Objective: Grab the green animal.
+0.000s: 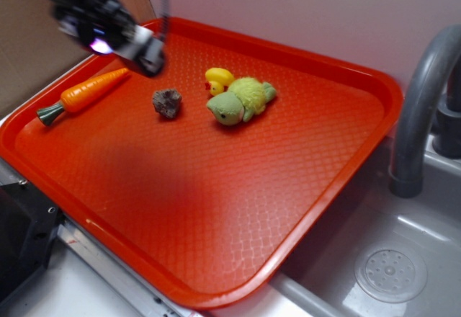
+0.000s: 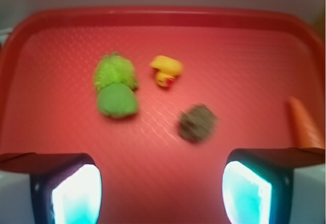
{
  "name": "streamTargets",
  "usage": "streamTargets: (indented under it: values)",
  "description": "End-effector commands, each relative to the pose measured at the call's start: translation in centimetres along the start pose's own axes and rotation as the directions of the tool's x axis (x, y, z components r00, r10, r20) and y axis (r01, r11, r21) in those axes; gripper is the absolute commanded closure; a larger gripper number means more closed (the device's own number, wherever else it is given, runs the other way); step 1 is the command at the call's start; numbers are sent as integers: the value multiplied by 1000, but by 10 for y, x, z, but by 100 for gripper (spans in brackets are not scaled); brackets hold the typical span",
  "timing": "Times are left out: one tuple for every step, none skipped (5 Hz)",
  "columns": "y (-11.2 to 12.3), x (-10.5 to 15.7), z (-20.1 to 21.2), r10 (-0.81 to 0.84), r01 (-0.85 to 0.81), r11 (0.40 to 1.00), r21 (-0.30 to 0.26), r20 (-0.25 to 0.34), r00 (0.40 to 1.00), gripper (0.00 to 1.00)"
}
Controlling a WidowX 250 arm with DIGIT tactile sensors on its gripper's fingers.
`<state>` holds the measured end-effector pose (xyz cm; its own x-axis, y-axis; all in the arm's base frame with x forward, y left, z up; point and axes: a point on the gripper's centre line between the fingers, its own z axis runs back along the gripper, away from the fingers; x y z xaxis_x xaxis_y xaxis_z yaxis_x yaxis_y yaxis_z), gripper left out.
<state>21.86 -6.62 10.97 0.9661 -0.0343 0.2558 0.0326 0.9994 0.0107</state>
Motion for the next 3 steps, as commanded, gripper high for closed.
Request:
streamTargets:
  values:
    - [-47,33,-45,-144,144,984,-101,5,990,0]
    - [-52,44,-64,-164,161,980,-115,-14,986,0]
    - [-54,50,-83,-173,166,979,-115,-48,984,0]
